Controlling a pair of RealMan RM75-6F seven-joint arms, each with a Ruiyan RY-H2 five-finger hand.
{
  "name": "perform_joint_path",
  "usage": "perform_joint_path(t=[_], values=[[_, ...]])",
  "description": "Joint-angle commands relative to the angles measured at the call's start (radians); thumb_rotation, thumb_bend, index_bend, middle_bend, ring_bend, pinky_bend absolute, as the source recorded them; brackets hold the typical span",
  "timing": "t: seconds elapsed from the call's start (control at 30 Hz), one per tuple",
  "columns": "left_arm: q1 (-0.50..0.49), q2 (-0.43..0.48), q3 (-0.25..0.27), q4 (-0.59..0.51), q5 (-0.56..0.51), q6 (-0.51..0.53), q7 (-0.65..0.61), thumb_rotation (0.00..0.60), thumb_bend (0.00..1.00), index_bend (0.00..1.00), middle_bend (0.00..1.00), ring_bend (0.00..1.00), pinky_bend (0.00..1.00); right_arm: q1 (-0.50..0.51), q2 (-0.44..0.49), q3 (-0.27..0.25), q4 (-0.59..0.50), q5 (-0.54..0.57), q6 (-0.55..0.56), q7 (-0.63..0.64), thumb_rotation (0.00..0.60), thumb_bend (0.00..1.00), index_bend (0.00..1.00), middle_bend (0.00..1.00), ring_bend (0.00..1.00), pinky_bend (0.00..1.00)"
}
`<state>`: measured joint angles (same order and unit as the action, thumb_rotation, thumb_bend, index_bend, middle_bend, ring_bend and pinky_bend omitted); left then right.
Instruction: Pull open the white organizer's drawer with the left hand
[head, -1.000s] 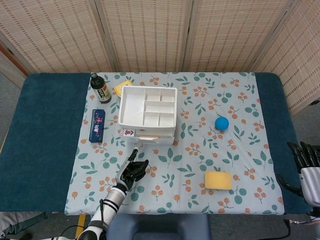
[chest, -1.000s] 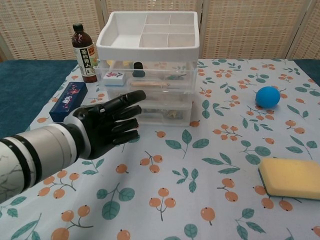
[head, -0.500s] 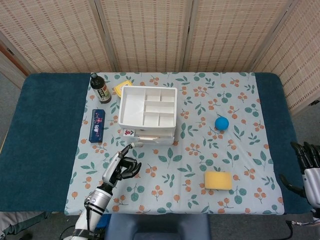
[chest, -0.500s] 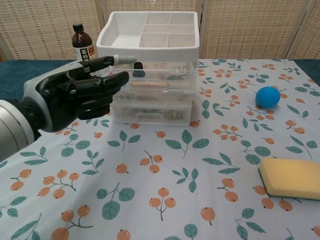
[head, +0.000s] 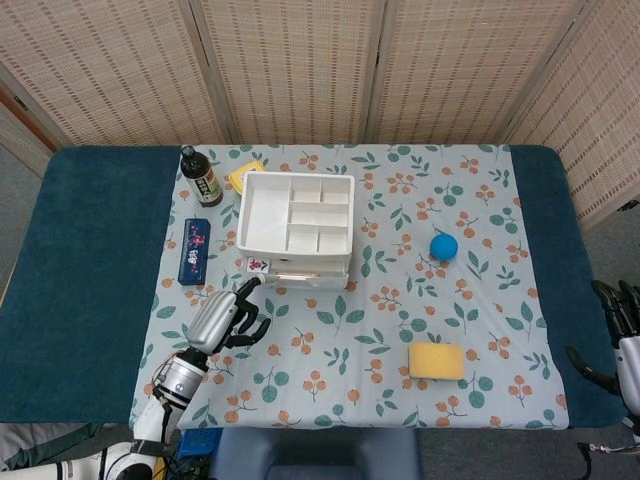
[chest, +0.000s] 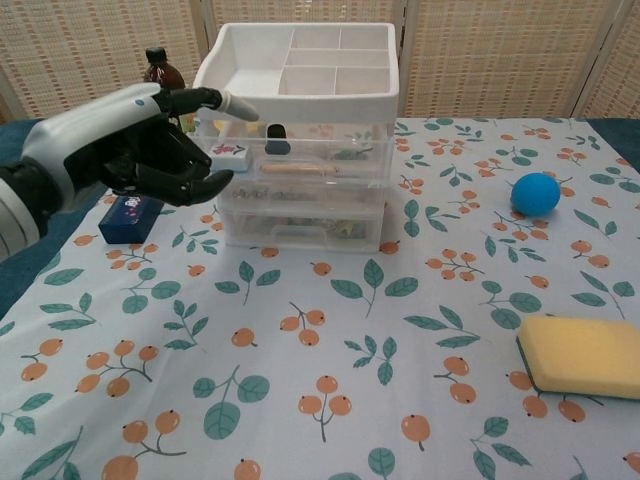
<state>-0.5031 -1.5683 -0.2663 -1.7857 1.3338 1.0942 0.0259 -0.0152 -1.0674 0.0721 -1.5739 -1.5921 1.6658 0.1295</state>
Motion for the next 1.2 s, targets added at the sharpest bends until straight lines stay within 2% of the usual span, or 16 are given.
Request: perform_joint_path(t=[0.03,0.47,0.77,0.93,1.2], values=[[-0.029,0.005,0.0,0.034,-0.021,0.002,0.07,0.6,0.4,0.19,0.89,0.98,1.0,-0.002,0.003,-0.001,-0.002,-0.001,0.001,-0.001,0.6,0.26,0.0,0.1,0.0,0.01],[-0.08,0.009,-0.021,0.062,-0.143,-0.018,0.143,0.6,0.4,0.17,0.89,0.98,1.0,-0.001,-0.004,-0.001,0.006,0.005,-0.007,0.014,0.6,0.26,0.0,0.1,0.0,0.01],[-0.117,0.03,-0.002,0.059,-0.191,-0.037,0.24,0.6,0.4,0.18,0.9,0.98,1.0,0.003,-0.01,-0.003,0.017,0.013,-0.022,0.036,0.6,0.26,0.0,0.1,0.0,0.01],[-0.14,0.037,-0.002,0.043,-0.229,-0.048,0.273,0.6,0.4,0.23,0.9,0.98,1.0,0.002,-0.01,-0.009,0.021,0.014,-0.031,0.057,0.6,0.26,0.0,0.1,0.0,0.01],[-0.144,0.059,0.019,0.025,-0.219,-0.04,0.269,0.6,0.4,0.34,0.9,0.98,1.0,0.0,-0.006,-0.012,0.018,0.014,-0.033,0.076,0.6,0.26,0.0,0.1,0.0,0.01]])
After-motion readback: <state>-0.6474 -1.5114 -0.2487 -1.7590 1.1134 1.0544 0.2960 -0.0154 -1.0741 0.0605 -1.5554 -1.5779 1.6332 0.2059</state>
